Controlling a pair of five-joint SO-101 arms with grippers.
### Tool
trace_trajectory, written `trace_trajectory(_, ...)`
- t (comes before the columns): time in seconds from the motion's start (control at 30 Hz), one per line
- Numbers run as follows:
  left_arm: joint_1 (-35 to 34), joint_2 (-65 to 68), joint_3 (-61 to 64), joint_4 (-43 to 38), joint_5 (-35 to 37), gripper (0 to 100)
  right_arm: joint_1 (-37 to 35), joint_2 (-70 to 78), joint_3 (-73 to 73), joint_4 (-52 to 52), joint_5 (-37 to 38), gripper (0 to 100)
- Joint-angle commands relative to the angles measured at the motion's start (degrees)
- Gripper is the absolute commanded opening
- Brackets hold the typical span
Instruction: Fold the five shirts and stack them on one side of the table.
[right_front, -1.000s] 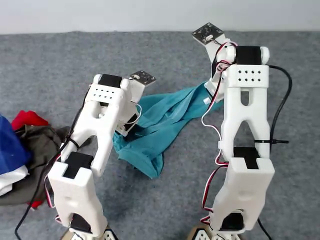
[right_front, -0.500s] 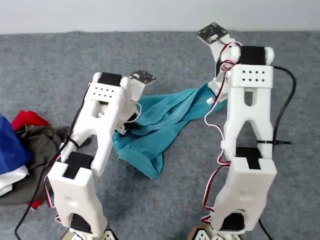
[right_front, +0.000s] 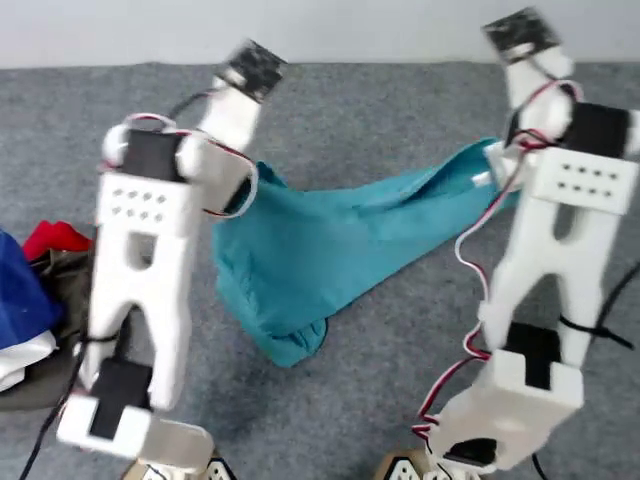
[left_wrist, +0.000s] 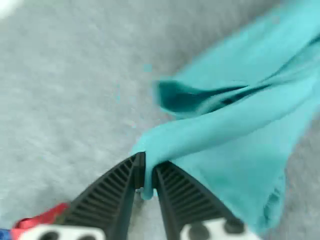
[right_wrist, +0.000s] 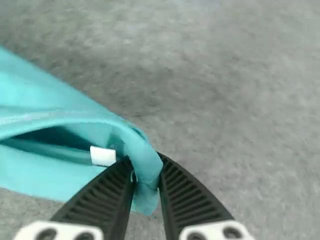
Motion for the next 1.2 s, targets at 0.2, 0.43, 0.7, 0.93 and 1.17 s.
trace_trajectory(0.2, -6.8, -9.4, -10.6, 1.0, -0.6, 1, 4.1, -10.0, -0.6, 2.2, -0.8, 0.9)
trace_trajectory(0.43, -6.5, -12.9, -23.3, -4.7, -0.5, 1, 3.4, -18.0, -0.6, 0.9, -1.0, 0.9)
trace_trajectory(0.7, -6.9, -13.9, -35.9, -11.5, -0.9, 1, 3.5, -26.2, -0.3, -1.4, -8.9, 0.9)
trace_trajectory(0.93, -6.9, -13.9, -38.4, -2.7, -6.5, 1, 7.7, -24.1, 3.3, 2.2, -16.6, 0.9)
trace_trajectory(1.17, -9.9, -13.9, -35.6, 1.2, -9.1, 1, 9.2, -24.2, 8.9, 2.2, -20.5, 0.9)
